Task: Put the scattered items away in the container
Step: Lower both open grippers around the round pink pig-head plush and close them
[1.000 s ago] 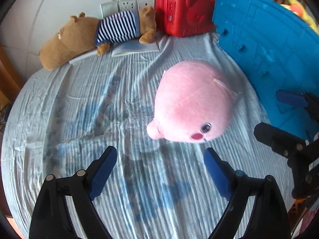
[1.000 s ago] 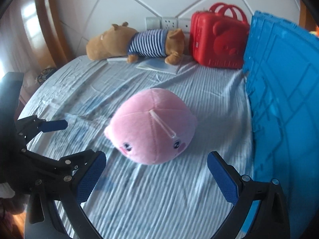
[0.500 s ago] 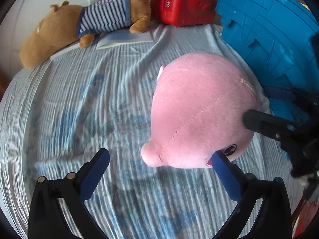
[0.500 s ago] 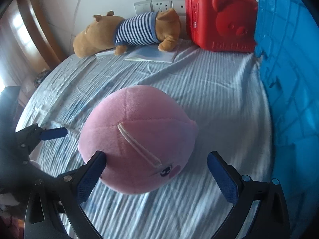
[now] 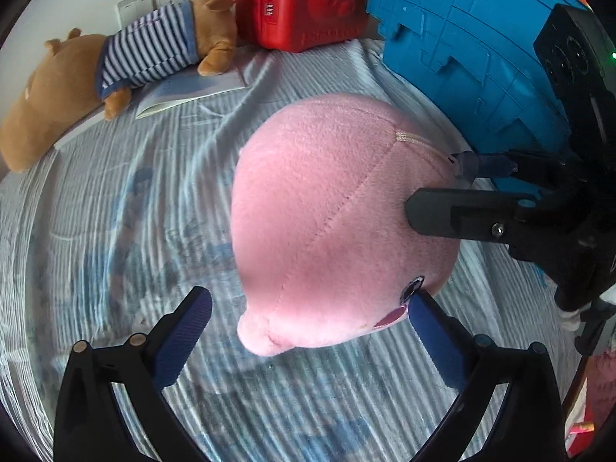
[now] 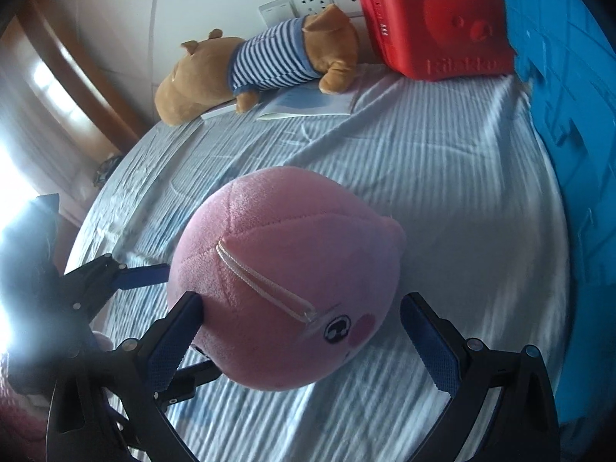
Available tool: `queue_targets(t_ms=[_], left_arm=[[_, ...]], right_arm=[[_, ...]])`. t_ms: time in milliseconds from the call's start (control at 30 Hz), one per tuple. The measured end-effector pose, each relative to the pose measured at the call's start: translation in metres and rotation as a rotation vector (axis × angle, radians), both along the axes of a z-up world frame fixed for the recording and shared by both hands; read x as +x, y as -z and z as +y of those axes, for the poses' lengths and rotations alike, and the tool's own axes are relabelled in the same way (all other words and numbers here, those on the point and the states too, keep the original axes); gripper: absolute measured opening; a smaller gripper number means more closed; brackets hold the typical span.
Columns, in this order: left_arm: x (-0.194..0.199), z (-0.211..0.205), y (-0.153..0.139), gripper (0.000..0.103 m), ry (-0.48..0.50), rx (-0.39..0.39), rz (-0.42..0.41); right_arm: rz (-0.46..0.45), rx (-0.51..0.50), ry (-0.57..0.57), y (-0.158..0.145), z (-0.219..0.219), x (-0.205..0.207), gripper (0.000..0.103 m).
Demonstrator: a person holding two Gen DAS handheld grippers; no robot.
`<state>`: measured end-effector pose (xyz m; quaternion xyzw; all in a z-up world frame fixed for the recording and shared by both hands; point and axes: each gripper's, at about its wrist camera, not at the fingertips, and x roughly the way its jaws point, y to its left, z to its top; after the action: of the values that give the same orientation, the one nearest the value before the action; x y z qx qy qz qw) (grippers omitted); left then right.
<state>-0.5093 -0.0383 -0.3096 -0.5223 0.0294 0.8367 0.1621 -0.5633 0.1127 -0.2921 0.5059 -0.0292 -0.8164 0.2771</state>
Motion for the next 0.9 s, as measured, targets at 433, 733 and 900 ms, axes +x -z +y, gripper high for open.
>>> queue_targets(t_ms=[433, 733, 900], left_arm=[[-0.012, 0.012, 0.01, 0.103, 0.114, 0.02, 0.028], [-0.014, 0.011, 0.013, 0.103, 0.158, 0.009, 0.04], [-0.011, 0.003, 0.013, 0.1, 0.122, 0.012, 0.051]], right_arm=[[-0.049, -0.065, 0.038, 0.015, 0.003, -0.004, 0.103], [-0.048, -0.062, -0.007, 0.019, -0.009, -0.006, 0.103], [-0.011, -0.049, -0.018, 0.019, -0.017, -0.004, 0.103]])
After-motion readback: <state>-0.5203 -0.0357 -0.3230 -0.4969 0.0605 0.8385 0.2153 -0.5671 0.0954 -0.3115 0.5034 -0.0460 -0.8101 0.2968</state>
